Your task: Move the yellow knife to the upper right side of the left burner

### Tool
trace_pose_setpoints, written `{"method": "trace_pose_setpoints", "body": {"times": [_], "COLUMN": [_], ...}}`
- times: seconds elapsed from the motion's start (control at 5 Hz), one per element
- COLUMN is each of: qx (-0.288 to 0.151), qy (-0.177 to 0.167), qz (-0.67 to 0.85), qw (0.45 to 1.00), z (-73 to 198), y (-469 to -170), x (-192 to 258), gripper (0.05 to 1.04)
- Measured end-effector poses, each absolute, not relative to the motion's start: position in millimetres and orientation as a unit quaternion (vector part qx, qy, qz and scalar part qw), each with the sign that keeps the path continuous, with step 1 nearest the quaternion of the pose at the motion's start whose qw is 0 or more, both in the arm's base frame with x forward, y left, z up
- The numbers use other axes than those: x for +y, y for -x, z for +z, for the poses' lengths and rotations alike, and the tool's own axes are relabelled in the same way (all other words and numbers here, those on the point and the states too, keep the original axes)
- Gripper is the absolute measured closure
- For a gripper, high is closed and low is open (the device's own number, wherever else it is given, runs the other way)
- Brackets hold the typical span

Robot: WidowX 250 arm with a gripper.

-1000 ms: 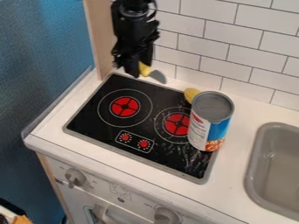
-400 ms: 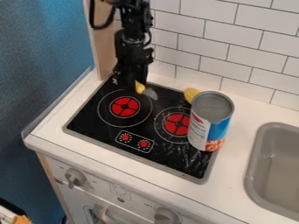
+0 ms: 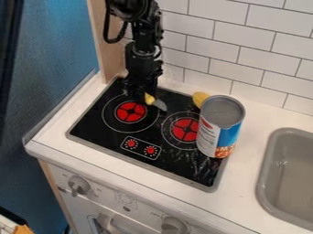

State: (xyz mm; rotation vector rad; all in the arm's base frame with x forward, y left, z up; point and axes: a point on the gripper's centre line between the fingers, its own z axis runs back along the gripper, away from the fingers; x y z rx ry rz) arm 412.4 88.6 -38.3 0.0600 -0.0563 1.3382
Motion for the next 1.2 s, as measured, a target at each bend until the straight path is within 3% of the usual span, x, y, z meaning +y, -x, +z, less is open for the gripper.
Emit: {"method": "trace_pose_setpoints", "body": {"times": [0.2, 0.4, 0.6, 1.0, 1.2], "qx": [-0.028, -0.045, -0.043, -0.046, -0.064], "qy": [-0.022, -0.012, -0.009, 0.001, 0.001], "qz": [0.627, 0.657, 0.663, 0.668, 0.658], "qw": [0.778, 0.752, 0.748, 0.743, 0.750], "z": [-38.7, -41.3, -41.0, -4.8, 26.6], "y": [-413.8, -412.2, -410.8, -412.5, -415.7], "x": [87.6, 87.4, 86.1, 83.7, 78.0], "gripper": [0.634, 0.335, 0.100, 0.084, 0.084]}}
